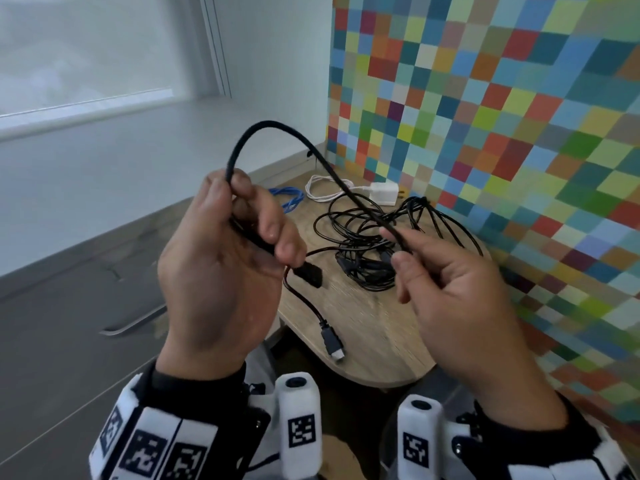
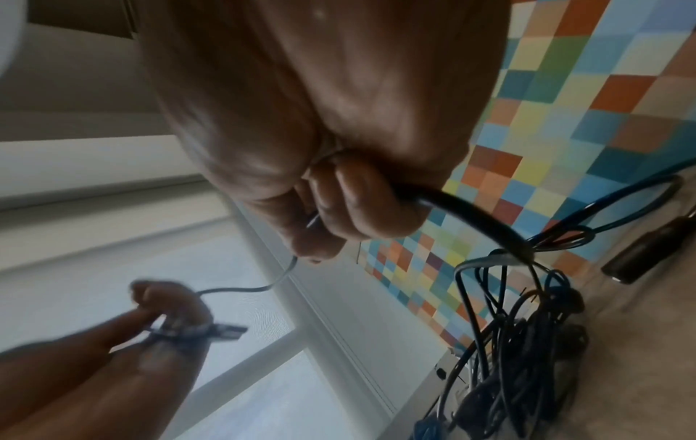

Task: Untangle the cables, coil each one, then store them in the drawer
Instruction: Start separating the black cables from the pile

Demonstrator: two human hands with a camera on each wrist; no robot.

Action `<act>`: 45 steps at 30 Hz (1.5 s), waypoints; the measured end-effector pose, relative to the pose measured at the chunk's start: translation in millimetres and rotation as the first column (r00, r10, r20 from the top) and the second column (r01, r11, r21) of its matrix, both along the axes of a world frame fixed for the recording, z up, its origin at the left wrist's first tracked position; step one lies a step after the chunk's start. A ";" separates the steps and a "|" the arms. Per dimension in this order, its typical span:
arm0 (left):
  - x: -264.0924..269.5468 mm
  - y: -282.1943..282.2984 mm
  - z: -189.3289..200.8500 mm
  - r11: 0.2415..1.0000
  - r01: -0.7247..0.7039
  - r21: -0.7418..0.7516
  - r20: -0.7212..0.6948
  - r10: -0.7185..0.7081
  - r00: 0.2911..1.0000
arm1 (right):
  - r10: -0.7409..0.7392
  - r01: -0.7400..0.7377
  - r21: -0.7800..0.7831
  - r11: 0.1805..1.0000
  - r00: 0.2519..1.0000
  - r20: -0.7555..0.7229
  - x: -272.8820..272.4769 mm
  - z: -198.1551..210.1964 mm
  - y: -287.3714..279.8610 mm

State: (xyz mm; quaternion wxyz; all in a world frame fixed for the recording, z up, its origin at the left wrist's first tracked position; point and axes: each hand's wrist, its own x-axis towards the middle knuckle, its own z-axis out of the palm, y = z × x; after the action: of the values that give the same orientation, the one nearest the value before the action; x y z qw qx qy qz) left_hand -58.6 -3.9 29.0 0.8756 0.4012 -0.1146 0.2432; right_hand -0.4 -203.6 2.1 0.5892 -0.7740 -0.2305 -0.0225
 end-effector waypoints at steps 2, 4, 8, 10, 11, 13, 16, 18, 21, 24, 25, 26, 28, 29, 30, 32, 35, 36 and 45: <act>0.8 -3.9 -2.3 0.999 0.045 0.028 0.026 -0.046 0.999 | 0.015 -0.014 -0.059 0.998 1.000 0.020 -1.9 -2.0 5.2; 0.9 -5.1 -2.0 0.994 0.048 0.100 0.014 -0.050 0.999 | 0.020 -0.015 -0.102 0.995 0.999 0.046 -2.8 -4.2 8.4; 0.6 -5.1 -3.8 0.905 -0.105 0.413 -0.041 0.133 0.990 | 0.020 0.034 -0.318 0.947 0.986 0.165 -5.1 -4.3 9.6; 1.4 -8.5 -7.2 0.751 -0.194 0.631 0.006 0.246 0.969 | 0.090 0.034 -0.460 0.887 0.965 0.245 -9.8 -1.2 11.1; 1.6 -11.3 -8.8 0.655 -0.221 0.722 0.035 0.284 0.958 | 0.129 0.024 -0.510 0.860 0.956 0.263 -12.6 0.2 12.7; 1.5 -16.9 -10.9 0.476 -0.231 0.848 0.067 0.337 0.939 | 0.191 -0.003 -0.535 0.845 0.936 0.297 -17.0 2.1 16.9; 1.4 -19.1 -11.5 0.281 -0.234 0.931 0.118 0.374 0.920 | 0.188 -0.017 -0.404 0.915 0.903 0.385 -19.9 3.2 20.7; 1.6 -17.8 -11.0 0.182 -0.239 0.954 0.155 0.381 0.911 | 0.130 0.005 -0.277 0.961 0.876 0.464 -19.9 4.2 20.3; 0.7 -18.5 -9.1 0.230 -0.152 0.961 0.064 0.351 0.934 | 0.060 0.040 -0.173 0.984 0.842 0.536 -20.4 9.8 17.3; -0.5 -18.3 -4.7 0.271 -0.053 0.961 -0.035 0.309 0.951 | 0.087 0.013 -0.176 0.984 0.831 0.549 -20.3 17.4 12.0; -0.8 -17.3 -3.8 0.286 -0.019 0.958 -0.066 0.284 0.957 | 0.115 -0.007 -0.194 0.981 0.826 0.552 -20.3 19.3 10.9; -0.9 -15.8 -3.1 0.307 0.012 0.952 -0.095 0.260 0.961 | 0.137 -0.022 -0.209 0.978 0.820 0.556 -20.1 20.8 9.8; -1.5 -13.3 -3.0 0.347 0.043 0.937 -0.127 0.222 0.967 | 0.148 -0.030 -0.214 0.976 0.817 0.558 -19.1 23.4 6.4; -2.3 -12.8 -3.6 0.367 0.056 0.928 -0.139 0.203 0.969 | 0.134 -0.024 -0.203 0.979 0.826 0.548 -18.3 24.5 3.8; -3.1 -12.7 -4.0 0.395 0.077 0.915 -0.158 0.178 0.971 | 0.108 -0.012 -0.180 0.984 0.838 0.534 -17.1 25.8 0.7; -3.5 -11.5 -6.4 0.489 0.123 0.863 -0.206 0.120 0.971 | 0.056 0.005 -0.116 0.993 0.856 0.514 -14.7 27.4 -5.9; -2.3 -7.0 -8.6 0.683 0.176 0.709 -0.235 -0.006 0.972 | 0.035 -0.025 -0.028 0.999 0.877 0.478 -9.9 24.3 -13.1; -1.8 -5.6 -8.5 0.732 0.190 0.655 -0.232 -0.044 0.972 | 0.034 -0.037 -0.003 0.999 0.889 0.457 -7.6 22.4 -14.6; -0.1 -3.5 -6.8 0.843 0.240 0.482 -0.319 -0.086 0.944 | 0.093 -0.098 -0.006 0.995 0.921 0.378 -2.6 17.3 -14.6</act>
State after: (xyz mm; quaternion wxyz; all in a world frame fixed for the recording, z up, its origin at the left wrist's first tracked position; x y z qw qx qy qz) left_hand -58.7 -7.3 22.2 0.7612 0.6398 -0.0821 0.0672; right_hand -3.0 -218.2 19.5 0.5392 -0.7391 -0.3772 -0.1439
